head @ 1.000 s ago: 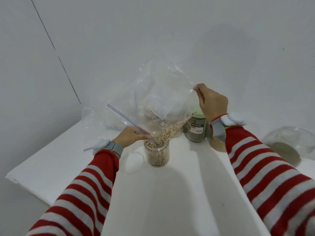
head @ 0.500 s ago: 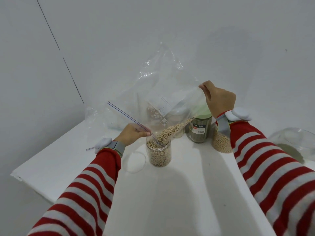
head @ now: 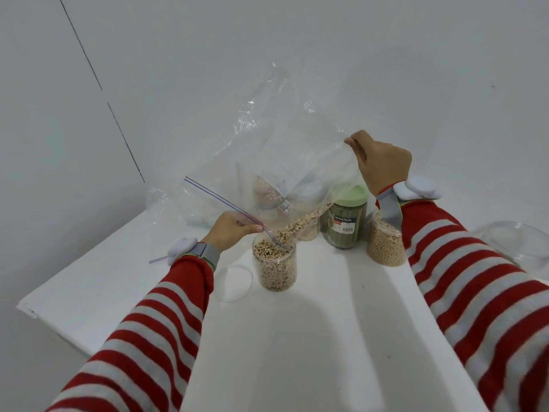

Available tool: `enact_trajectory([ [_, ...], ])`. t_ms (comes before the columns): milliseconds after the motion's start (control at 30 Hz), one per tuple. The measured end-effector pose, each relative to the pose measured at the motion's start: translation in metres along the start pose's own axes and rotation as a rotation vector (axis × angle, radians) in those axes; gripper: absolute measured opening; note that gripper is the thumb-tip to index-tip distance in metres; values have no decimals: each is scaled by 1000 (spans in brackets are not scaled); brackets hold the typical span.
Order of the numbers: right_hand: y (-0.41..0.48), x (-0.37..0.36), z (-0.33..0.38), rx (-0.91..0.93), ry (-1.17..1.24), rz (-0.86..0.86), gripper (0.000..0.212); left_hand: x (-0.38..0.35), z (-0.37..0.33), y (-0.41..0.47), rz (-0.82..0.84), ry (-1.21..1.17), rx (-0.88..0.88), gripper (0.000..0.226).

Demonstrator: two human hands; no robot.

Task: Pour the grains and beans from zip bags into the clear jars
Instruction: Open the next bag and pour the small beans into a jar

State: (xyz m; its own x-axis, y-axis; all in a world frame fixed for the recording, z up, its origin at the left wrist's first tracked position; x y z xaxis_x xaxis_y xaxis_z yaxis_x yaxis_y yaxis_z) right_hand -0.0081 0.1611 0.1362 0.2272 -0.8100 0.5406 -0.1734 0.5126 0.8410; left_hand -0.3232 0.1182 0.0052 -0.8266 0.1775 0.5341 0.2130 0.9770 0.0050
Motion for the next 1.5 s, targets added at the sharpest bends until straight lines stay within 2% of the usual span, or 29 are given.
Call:
enact_trajectory([
  [167,2,1,2,4,15,2,35,4,2,-2,-26,18,33,8],
  [500,8,3,0,18,19,-8,36,1,-4,-2,-14,28,33,14],
  [600,9,2,1,21,16,-2,36,3,-3,-3,-4,8,24,7],
  [767,14,2,6,29,28,-1,36,3,-2,-6,1,-53,5,20],
  [1200,31,17,25,80,83,-30,34,5,5,-10,-50,-175,8,16],
  [1500,33,24,23,88,75,-39,33,5,3,-5,-71,-165,23,22],
])
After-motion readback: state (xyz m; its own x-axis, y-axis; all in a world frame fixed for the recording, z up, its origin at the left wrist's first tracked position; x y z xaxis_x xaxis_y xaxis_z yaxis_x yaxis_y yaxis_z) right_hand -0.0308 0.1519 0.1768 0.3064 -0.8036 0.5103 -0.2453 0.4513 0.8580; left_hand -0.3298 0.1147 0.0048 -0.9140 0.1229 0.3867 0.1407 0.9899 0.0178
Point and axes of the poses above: each hand's wrist, its own y-axis towards the middle knuckle, its own x-axis out of the back of the hand, z = x × y, the point moved 5 cm from there along y, towards the middle knuckle, and after that the axes turned 15 degrees about z, right-handed, at the moved point
